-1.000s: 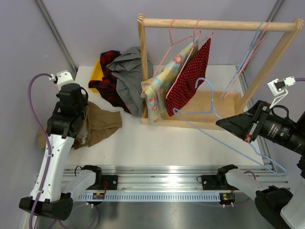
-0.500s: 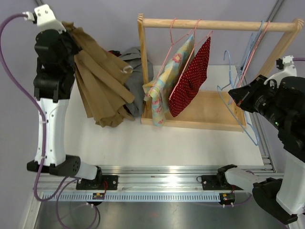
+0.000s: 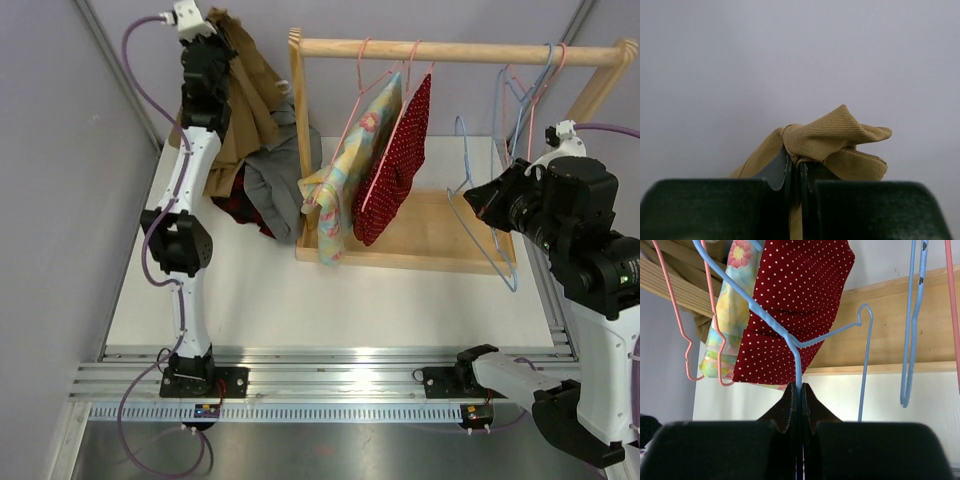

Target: Remove the skirt from the hanger

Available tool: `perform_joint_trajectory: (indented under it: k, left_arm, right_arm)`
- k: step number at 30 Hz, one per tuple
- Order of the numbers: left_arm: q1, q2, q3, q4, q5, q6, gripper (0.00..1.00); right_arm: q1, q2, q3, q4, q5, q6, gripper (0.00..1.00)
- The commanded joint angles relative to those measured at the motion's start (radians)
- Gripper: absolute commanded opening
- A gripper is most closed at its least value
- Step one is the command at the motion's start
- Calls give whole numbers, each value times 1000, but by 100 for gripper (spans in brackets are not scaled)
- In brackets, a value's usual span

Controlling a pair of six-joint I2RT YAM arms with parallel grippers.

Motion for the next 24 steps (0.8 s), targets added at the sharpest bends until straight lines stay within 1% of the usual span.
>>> perform_joint_trajectory:
  k: [1, 2, 4, 6, 7, 8, 9, 10, 11, 12, 13, 14, 15, 16, 17, 18, 19, 21, 22, 23, 24]
  left_arm:
    - [1, 90, -47, 209, 48, -110, 0]
    - [0, 109, -84, 177, 31, -125, 8]
    - [3, 142, -131, 128, -18, -177, 14]
    - [15, 161, -173, 11, -33, -221, 84]
    - [21, 155, -185, -33, -39, -267, 99]
    - [33, 138, -225, -111, -43, -287, 99]
    - [38, 109, -268, -133, -46, -327, 99]
    - [50, 9, -326, -135, -40, -340, 99]
    - [53, -53, -408, -108, -40, -352, 99]
    - [54, -119, -558, -97, -62, -379, 99]
    - [54, -202, -649, -56, -72, -386, 99]
    - [54, -350, -729, -34, -76, -392, 99]
    - [54, -435, -876, -19, -73, -409, 99]
    - [54, -507, -930, -23, -81, -410, 99]
    - [54, -635, -979, -32, -76, -416, 99]
    - [54, -688, -1027, -44, -46, -415, 99]
    - [52, -736, -1068, -134, -40, -424, 99]
    - [49, -864, -1098, -217, 31, -412, 99]
    - [38, -909, -1119, -292, 48, -395, 97]
    - [29, -949, -1130, -326, 49, -380, 97]
    - [17, -1018, -1136, -353, 57, -320, 98]
  right_arm:
    - [3, -26, -8, 79, 11, -7, 0]
    - [3, -27, -10, 85, 6, -10, 0]
    - [3, -27, -7, 93, 5, -10, 0]
    - [3, -16, 17, 105, -3, -12, 0]
    - [3, -9, 31, 110, -7, -12, 0]
    - [3, 2, 48, 109, -9, -19, 0]
    - [3, 28, 86, 109, -7, -22, 0]
    - [3, 39, 109, 107, 0, -27, 0]
    - [3, 60, 128, 109, 9, -35, 0]
    - [3, 68, 168, 110, 29, -38, 0]
    - [3, 74, 185, 122, 42, -42, 0]
    - [1, 82, 215, 130, 52, -50, 0]
    - [3, 86, 232, 136, 78, -50, 0]
    - [3, 89, 248, 150, 94, -54, 0]
    - [3, 92, 261, 156, 109, -64, 0]
    - [3, 102, 283, 162, 141, -70, 0]
    - [1, 105, 288, 177, 160, -77, 0]
    - [1, 128, 291, 193, 212, -104, 0]
    - [3, 134, 285, 219, 229, -123, 0]
    - [3, 152, 272, 234, 255, -134, 0]
    - [3, 161, 268, 253, 263, -143, 0]
